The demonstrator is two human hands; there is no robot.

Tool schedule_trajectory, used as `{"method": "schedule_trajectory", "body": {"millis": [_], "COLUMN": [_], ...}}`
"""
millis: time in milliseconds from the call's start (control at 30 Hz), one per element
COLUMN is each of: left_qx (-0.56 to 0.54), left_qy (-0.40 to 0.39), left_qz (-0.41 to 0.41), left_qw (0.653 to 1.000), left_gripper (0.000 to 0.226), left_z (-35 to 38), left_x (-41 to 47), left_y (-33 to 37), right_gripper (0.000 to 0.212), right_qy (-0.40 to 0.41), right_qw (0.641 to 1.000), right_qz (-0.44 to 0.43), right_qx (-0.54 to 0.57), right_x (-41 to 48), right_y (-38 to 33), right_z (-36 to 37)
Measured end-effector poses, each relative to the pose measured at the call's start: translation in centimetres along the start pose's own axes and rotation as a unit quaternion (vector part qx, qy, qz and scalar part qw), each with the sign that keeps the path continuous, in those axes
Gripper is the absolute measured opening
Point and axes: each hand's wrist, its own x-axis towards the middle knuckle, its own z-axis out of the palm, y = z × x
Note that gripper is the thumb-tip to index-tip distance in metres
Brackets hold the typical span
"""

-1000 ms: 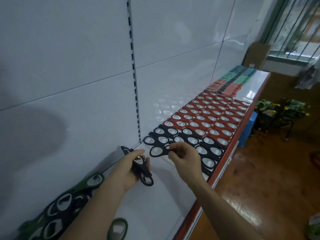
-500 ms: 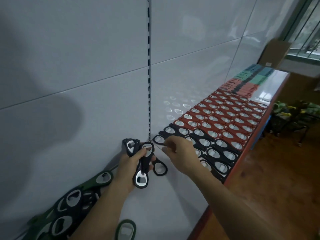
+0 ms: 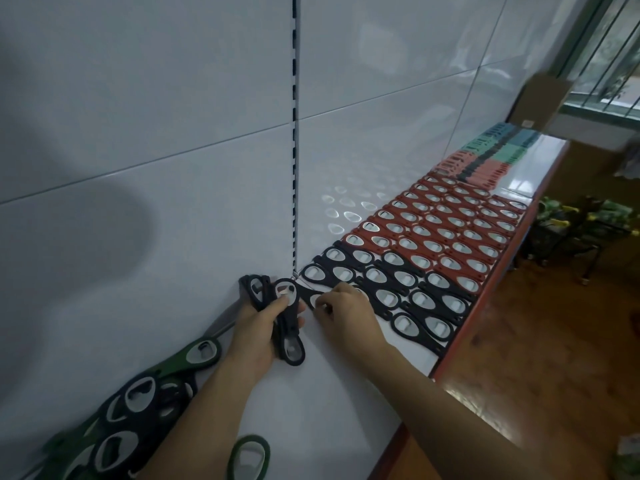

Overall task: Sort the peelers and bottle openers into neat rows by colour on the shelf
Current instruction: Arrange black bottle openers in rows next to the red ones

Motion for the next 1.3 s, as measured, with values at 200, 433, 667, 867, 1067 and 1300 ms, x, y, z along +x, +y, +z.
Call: {"method": "schedule_trajectory", "body": {"millis": [200,433,667,867,1067,1300], "left_qx": [0.022,0.036,0.087,0.178,0.182,0.444], "left_qy": [-0.012,-0.042,-0.035,-0.140,-0.049,-0.080], "left_qz": [-0.027,0.011,0.061,0.054,0.051,0.180], "left_qw": [0.999,0.998,0.994,0.972,0.981,0.874], "left_gripper": [0.026,0.019,0.022,0.019,0.015,0.038], "left_z": [-0.5,-0.4,-0.1,1.1,1.2,1.6], "left_x": [0.3,0.2,-0.5,-2.1,-1.2,-0.2], "left_y": [0.1,-0.2,-0.1,0.1,1.3,1.0], "right_gripper": [0.022,0.017,0.012,0.007,0.020,0.009], "right_qy": [0.026,0.054,0.068,0.121,0.152,0.181], "right_qw": [0.999,0.998,0.942,0.892,0.952,0.960], "right_qz": [0.008,0.026,0.094,0.160,0.170,0.128], "right_qx": [-0.020,-0.010,0.315,0.405,0.205,0.171], "right_x": [0.5,0.8,-1.3,-4.0,-5.5,-6.5], "right_y": [-0.3,0.1,-1.9,-1.2,1.9,1.0], "right_z": [0.4,1.2,-2.0,-2.9,-5.0,-5.2]}}
